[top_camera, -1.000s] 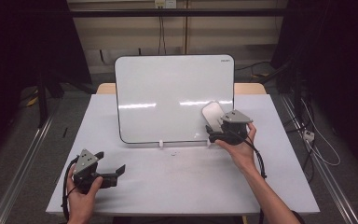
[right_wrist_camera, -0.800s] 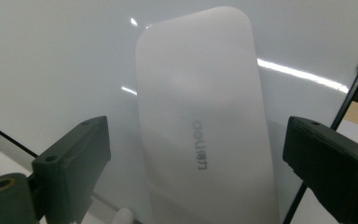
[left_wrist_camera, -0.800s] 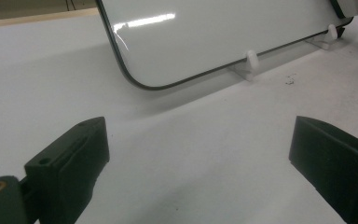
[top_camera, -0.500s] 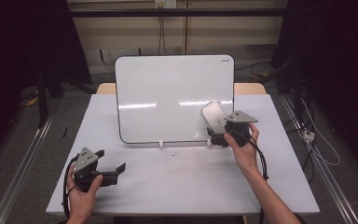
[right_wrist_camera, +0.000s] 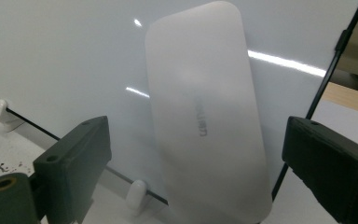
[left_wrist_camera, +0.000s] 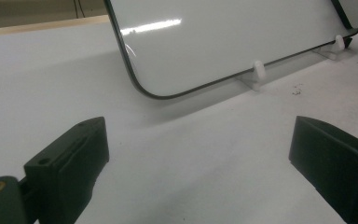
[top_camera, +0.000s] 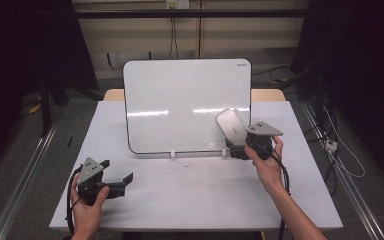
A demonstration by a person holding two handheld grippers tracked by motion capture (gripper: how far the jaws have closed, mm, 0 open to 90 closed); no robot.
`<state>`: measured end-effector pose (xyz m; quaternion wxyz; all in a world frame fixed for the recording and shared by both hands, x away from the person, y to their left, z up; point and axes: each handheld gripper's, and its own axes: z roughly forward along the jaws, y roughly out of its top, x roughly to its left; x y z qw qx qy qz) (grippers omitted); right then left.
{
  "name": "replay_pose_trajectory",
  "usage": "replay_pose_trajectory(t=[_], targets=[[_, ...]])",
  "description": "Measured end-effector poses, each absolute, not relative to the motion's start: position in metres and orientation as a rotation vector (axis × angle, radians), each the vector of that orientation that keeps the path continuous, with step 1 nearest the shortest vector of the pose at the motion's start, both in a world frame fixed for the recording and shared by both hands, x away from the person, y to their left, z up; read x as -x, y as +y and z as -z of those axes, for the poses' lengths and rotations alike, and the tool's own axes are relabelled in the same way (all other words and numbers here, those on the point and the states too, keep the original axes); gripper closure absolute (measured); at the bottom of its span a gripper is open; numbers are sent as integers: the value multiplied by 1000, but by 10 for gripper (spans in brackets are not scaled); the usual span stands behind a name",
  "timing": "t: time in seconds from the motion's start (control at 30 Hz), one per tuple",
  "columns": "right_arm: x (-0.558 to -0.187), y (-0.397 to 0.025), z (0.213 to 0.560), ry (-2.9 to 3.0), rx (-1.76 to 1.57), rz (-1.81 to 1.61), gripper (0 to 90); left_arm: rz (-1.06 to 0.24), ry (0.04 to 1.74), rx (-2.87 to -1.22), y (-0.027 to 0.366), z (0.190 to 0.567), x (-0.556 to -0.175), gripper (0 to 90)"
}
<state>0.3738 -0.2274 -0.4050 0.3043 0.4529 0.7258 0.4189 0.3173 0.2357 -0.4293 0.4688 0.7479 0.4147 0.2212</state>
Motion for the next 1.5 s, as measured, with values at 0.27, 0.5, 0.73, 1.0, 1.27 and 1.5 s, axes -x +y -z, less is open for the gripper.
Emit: replay_pose_trajectory(t=[0.27, 0.5, 0.73, 1.0, 1.27, 1.5], targets=[[-359, -239, 405, 1899, -1201, -1101, 82, -544, 1021, -1825, 236, 429, -317, 48], [-347, -250, 410, 1891, -1225, -1094, 79, -557, 1028, -1812, 239, 427, -316, 48], [-332, -265, 413, 1847, -1263, -1106, 77, -558, 1028, -1811, 239, 427, -317, 48], [-316, -284, 420, 1793, -1303, -1099, 82, -557, 1029, -1814, 237, 428, -318, 48], [-299, -295, 430, 1752, -1347, -1103, 88, -541, 1039, -1800, 235, 429, -319, 48], [-290, -297, 439, 1746, -1357, -1110, 88, -546, 1038, -1797, 236, 429, -318, 48]])
